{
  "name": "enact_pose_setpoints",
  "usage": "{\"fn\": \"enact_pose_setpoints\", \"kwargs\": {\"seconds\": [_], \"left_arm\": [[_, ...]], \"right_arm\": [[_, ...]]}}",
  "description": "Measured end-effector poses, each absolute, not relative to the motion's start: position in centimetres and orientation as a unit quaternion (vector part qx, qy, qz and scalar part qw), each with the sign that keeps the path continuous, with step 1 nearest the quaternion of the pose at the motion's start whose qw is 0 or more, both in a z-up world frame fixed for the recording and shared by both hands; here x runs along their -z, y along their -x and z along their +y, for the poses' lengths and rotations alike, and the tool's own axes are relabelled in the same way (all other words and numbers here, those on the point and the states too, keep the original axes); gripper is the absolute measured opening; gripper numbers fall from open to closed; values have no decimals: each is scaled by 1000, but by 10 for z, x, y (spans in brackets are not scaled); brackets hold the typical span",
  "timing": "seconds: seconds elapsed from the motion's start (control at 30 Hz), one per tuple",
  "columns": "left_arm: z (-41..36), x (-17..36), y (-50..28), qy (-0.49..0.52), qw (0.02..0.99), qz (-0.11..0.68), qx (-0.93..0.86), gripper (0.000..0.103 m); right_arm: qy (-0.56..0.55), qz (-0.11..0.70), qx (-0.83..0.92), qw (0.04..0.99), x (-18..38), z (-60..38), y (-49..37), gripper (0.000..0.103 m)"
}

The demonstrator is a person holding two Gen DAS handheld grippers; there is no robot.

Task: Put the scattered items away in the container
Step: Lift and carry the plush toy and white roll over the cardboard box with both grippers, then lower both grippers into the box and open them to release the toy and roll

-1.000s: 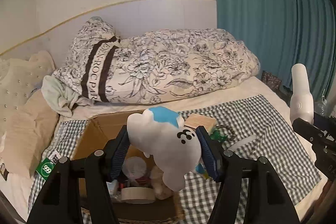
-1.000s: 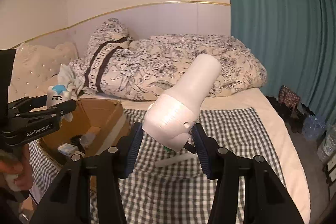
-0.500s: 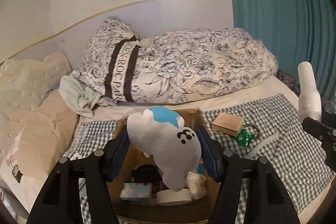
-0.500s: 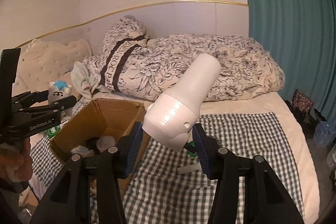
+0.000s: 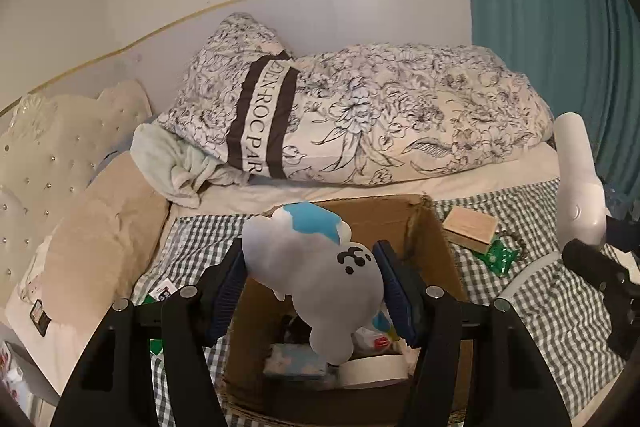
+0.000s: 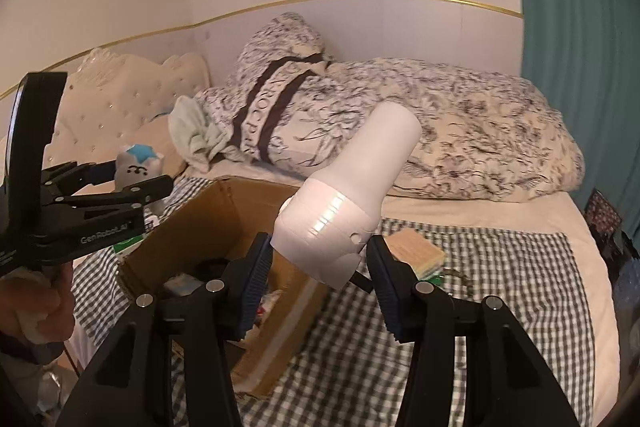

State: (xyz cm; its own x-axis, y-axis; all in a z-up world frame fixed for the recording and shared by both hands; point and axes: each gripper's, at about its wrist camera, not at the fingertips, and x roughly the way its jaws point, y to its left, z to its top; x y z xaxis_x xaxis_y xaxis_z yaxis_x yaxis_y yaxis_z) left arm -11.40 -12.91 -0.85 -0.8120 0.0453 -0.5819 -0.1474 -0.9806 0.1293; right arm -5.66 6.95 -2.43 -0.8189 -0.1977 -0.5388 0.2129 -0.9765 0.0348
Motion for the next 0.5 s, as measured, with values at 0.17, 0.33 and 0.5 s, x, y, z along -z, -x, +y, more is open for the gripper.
{"fn": "enact_pose_setpoints", "kwargs": {"seconds": [0.17, 0.33, 0.5], "left_arm": [[-141, 14, 119, 312, 44, 80, -946, 65], [-149, 26, 128, 327, 38, 80, -941, 65], [-152, 42, 141, 352, 36, 83, -932, 65]], "right_arm": [[-293, 24, 947, 129, 34, 48, 68, 49], [-306, 32, 940, 148, 44, 31, 76, 49], [-320, 39, 933, 160, 55, 21, 82, 49]]}}
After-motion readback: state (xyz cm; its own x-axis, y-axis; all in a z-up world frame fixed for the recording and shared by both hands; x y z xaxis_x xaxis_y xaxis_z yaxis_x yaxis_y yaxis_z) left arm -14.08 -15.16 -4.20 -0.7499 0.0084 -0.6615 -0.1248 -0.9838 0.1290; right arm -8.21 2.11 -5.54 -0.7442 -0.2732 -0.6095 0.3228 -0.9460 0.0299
